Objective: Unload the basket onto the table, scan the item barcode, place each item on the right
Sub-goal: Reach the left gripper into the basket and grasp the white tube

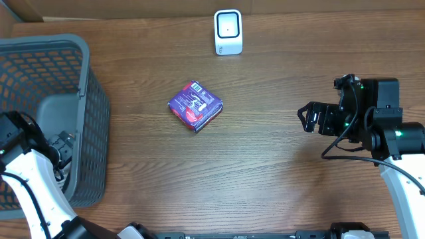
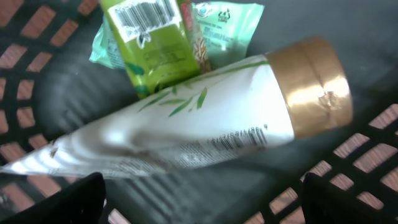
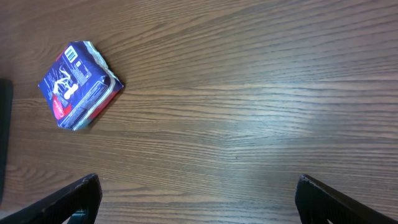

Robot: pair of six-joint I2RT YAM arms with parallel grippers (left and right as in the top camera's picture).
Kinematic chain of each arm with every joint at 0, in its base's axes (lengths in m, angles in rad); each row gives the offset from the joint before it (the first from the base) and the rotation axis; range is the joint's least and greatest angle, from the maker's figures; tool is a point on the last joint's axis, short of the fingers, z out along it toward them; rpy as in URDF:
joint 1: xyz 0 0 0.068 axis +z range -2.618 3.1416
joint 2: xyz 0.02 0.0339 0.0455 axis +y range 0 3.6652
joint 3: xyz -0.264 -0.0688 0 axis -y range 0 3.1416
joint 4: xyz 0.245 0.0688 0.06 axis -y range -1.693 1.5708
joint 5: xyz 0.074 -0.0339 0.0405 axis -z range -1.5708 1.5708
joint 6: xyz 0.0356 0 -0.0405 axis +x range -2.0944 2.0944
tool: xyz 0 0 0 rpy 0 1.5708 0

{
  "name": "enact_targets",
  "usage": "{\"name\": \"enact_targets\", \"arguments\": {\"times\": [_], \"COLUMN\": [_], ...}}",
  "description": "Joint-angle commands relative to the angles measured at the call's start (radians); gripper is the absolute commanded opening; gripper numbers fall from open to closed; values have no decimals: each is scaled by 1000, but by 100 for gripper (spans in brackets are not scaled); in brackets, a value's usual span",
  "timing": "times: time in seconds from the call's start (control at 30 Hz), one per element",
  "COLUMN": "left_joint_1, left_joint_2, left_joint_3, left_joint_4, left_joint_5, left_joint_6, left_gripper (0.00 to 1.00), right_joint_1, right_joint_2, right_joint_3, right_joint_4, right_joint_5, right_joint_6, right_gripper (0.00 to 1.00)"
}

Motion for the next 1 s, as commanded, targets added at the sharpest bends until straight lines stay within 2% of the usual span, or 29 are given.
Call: {"name": "enact_targets", "arguments": {"times": [0.0,0.27,0.37,0.5,0.57,0.67,0.83,0.87,0.97], "left_joint_1": [3,3,3,3,3,3,3,3,3], "left_joint_2": [-9,4,58,133,160,188,191,191,191], "left_joint_3": [-25,-28,-28,-28,-28,-28,-20,-15,16], "left_joint_4": [47,130,122,93,87,86,97,98,81], "left_joint_5": [5,18,68,63,63,54,54,60,76], "left_joint_6": [79,160,213,214,218,217,217,214,190], "left_gripper": [91,85,84,82,77,59,7,4,4], "right_joint_1": [6,6,6,6,6,6,6,6,6], "right_joint_2": [2,2,2,2,2,2,2,2,2], "right_joint_3": [32,32,32,32,32,32,32,32,32], "right_joint_4": [5,-7,-11,-12,-12,-10,-10,-10,-10], "right_joint_5": [-14,-28,-28,-28,-28,-27,-27,-27,-27], "right_joint_6": [0,0,0,0,0,-1,-1,-1,-1], "right_gripper": [100,100,100,100,100,100,100,100,100]}}
